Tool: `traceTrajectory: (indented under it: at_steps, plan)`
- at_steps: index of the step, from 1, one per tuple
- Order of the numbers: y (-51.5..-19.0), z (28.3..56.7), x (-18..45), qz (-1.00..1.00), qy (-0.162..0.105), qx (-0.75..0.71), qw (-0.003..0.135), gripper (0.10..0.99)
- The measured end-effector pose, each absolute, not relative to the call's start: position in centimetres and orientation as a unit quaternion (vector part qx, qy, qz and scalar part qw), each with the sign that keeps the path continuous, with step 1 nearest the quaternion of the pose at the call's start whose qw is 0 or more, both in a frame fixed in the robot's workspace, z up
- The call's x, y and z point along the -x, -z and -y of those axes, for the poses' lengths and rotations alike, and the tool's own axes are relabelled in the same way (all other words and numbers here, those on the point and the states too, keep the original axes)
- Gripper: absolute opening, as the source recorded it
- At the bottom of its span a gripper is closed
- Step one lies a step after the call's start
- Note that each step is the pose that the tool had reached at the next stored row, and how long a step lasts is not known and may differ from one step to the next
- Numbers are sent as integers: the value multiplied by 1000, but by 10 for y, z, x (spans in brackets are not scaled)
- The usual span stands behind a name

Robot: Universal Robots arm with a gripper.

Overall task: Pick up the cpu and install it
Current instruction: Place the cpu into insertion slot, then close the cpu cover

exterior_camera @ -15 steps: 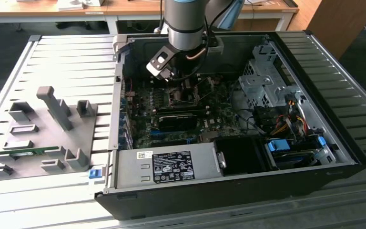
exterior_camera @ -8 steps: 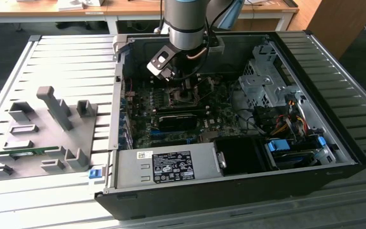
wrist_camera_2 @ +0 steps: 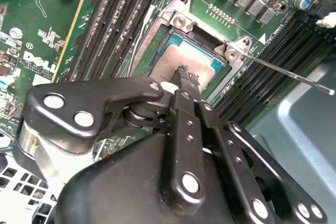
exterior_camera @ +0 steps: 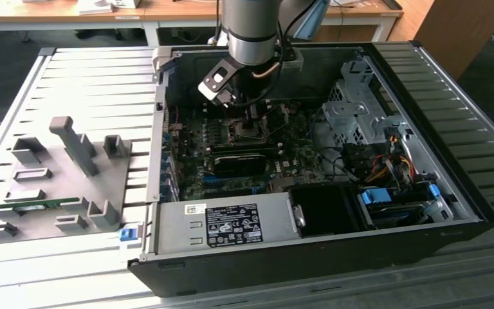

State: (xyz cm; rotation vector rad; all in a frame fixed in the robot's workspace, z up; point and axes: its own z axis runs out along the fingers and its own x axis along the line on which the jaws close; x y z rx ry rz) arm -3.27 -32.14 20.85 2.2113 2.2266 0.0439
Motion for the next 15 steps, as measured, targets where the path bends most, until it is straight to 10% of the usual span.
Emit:
traceTrajectory:
  at_steps: [15]
  plan:
    - [-214,321,33,-709,-14,-705,1,106]
